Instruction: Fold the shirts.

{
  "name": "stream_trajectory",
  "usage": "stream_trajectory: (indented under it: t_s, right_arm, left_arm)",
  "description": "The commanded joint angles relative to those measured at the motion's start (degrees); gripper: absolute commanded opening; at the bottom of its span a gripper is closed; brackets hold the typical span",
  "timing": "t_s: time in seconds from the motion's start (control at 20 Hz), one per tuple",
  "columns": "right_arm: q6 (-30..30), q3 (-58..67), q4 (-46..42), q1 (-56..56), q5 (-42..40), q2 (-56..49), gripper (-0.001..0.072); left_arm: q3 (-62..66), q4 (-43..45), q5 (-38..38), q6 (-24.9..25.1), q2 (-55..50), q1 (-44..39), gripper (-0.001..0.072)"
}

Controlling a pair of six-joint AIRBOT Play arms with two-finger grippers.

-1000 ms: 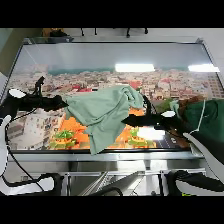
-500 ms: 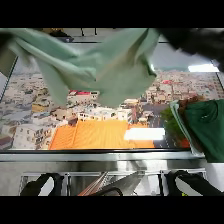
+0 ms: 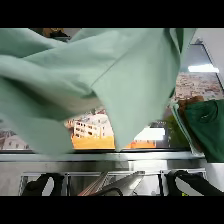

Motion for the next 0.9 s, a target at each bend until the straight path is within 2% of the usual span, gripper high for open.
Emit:
stream_trajectory:
  t_s: [0.0,0.15,0.35,0.4,0.45,0.5,0.65,0.75,0.85]
  right_arm:
    - [2.40,-0.68,-1.16,0.00,3.43,-8.00,0.0019]
    - [4.39,-4.02,-3.39,0.09,6.82,-19.93,0.0020]
    - [4.46,-11.30,-3.72,0.07,7.50,-38.23,0.0022]
    - [4.48,-12.13,-3.72,0.00,6.97,-43.06,0.0077]
    - [4.50,-12.07,-3.21,-0.15,6.86,-47.67,0.0214]
    - [4.68,-12.07,-1.68,-0.52,7.13,-51.54,0.0271]
    - [5.38,-12.04,0.48,-2.29,9.57,-54.16,0.0273]
    - [6.62,-12.02,-0.33,-4.57,12.46,-50.88,0.0274]
    - [10.21,-12.04,-5.68,-7.69,15.78,-46.31,0.0275]
  left_arm:
    - [-12.72,-0.35,-1.27,0.63,-4.81,-0.26,0.0013]
    - [-22.14,-3.69,-0.72,6.47,-17.09,-4.48,0.0014]
    - [-27.76,-3.48,-0.17,9.35,-40.39,-11.13,0.0016]
    - [-27.54,-3.39,0.02,9.62,-46.73,-11.85,0.0032]
    - [-25.99,-3.26,-0.68,9.53,-52.37,-11.96,0.0404]
    - [-22.99,-3.37,-3.08,8.00,-57.83,-11.67,0.0669]
    - [-11.06,-3.45,-12.68,2.23,-67.45,-9.14,0.0671]
    - [-4.90,-3.37,-18.62,-0.31,-68.30,-6.95,0.0670]
    - [-3.06,-2.84,-23.43,-2.51,-66.14,-5.07,0.0670]
